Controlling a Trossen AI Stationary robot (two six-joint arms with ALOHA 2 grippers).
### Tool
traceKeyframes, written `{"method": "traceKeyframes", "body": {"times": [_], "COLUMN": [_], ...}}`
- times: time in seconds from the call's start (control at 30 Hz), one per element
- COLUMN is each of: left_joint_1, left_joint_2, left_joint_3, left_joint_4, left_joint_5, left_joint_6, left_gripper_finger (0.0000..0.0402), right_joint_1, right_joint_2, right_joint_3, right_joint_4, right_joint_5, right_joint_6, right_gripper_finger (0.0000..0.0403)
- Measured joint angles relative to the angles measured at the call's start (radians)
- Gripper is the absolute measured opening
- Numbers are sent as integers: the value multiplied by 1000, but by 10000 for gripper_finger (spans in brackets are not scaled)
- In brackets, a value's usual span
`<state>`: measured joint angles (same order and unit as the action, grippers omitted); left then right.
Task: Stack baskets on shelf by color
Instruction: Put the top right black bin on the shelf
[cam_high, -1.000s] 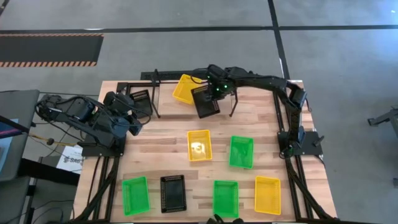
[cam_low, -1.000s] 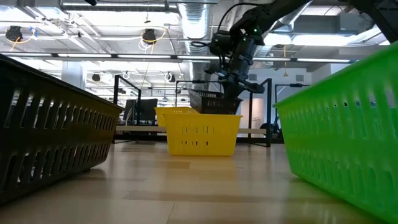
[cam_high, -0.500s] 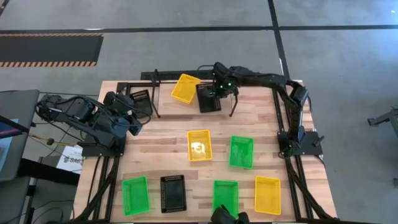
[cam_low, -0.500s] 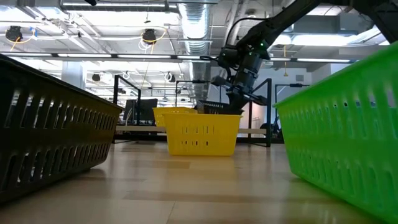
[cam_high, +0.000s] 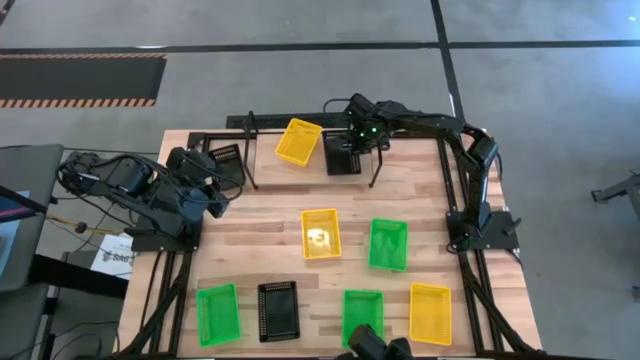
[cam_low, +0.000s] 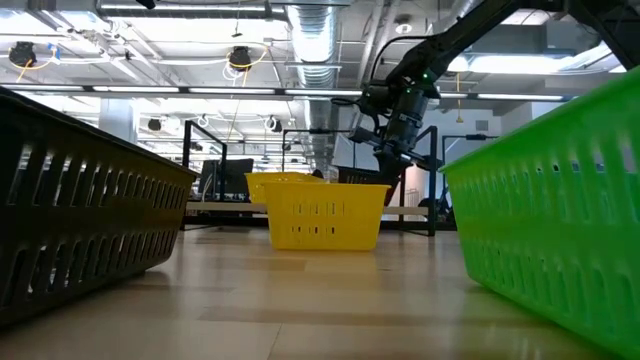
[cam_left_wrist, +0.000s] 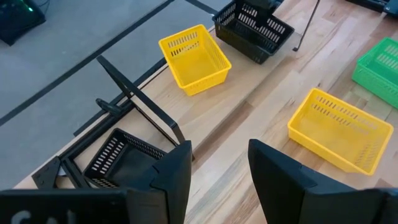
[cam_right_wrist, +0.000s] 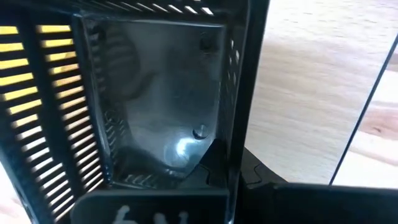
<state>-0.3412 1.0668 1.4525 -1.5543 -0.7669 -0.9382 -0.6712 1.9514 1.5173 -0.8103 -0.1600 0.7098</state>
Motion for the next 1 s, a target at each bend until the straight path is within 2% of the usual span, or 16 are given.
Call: {"method": "traceKeyframes", "body": {"times": [0.5,1.0], "left_joint_1": [0,0], "left_joint_2": [0,0], "left_joint_3": [0,0], "left_joint_4": [0,0], "left_joint_5": [0,0], "left_joint_6": [-10,-10], "left_gripper_finger": [148,148], "right_joint_1": [-9,4], "right_joint_2": [0,0], "right_joint_3": [0,15], "right_joint_4": [-27,-48], "right_joint_5": [26,60], "right_joint_6": [-39,-93], "right_gripper_finger": [3,100]}}
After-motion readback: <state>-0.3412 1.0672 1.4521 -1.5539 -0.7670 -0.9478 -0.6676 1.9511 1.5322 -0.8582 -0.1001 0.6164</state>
